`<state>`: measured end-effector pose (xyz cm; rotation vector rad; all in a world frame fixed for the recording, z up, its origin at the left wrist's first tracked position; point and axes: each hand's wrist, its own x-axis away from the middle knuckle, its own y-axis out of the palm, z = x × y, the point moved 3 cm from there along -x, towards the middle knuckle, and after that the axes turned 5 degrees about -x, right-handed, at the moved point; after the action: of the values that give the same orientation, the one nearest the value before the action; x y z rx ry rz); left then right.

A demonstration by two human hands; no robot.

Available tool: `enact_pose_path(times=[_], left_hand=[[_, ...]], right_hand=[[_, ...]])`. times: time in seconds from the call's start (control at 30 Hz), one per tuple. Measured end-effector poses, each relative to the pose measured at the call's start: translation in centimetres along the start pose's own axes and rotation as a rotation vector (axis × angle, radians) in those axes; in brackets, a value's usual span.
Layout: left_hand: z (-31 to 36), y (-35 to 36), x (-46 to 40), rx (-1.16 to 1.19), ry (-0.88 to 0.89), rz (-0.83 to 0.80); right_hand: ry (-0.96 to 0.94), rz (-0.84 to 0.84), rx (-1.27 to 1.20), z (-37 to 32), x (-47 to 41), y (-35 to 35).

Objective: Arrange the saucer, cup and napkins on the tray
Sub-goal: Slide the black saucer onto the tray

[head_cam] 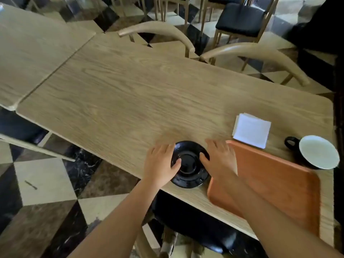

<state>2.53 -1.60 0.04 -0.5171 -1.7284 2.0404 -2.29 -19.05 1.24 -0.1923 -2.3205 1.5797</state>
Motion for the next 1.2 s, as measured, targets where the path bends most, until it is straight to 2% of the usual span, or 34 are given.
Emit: enact_pose_path(times=[0.17, 0.27, 0.4, 0.63, 0.77, 0.9, 1.03, 1.2], left_hand=[[-0.7, 3.2, 1.4, 0.002, -0.050, -0.191], [-0.9, 4.0, 1.9, 0.039, -0.086, -0.190], [-0.7, 3.6, 2.3, 0.216, -0.244, -0.145], [-0.3, 3.2, 1.5, 0.704, -0.453, -0.196], [0.9, 1.8, 1.3, 0.907, -0.604, -0.116], [3.8, 0.7, -0.5, 0.950, -0.504, -0.109], [7.4, 1.1, -2.8, 0.936, -0.356, -0.210], [10.0, 2.5, -4.3, 0.908, -0.298, -0.284]], right_hand=[[0.095, -0.093, -0.062, 0.8, -0.4, 2.2], [0.095, -0.118, -0.049, 1.0, -0.4, 3.0], [0.073, -0.105, 0.038, 0.8, -0.1, 3.5], [0.205, -0.061, -0.385, 1.5, 0.0, 2.9], [0.267, 0.017, -0.568, 3.6, 1.0, 0.4], [0.401, 0.129, -0.685, 7.3, 2.9, -1.8], [0.499, 0.256, -0.794, 10.9, 4.8, -3.2], [0.513, 0.279, -0.837, 14.1, 5.5, -3.0]])
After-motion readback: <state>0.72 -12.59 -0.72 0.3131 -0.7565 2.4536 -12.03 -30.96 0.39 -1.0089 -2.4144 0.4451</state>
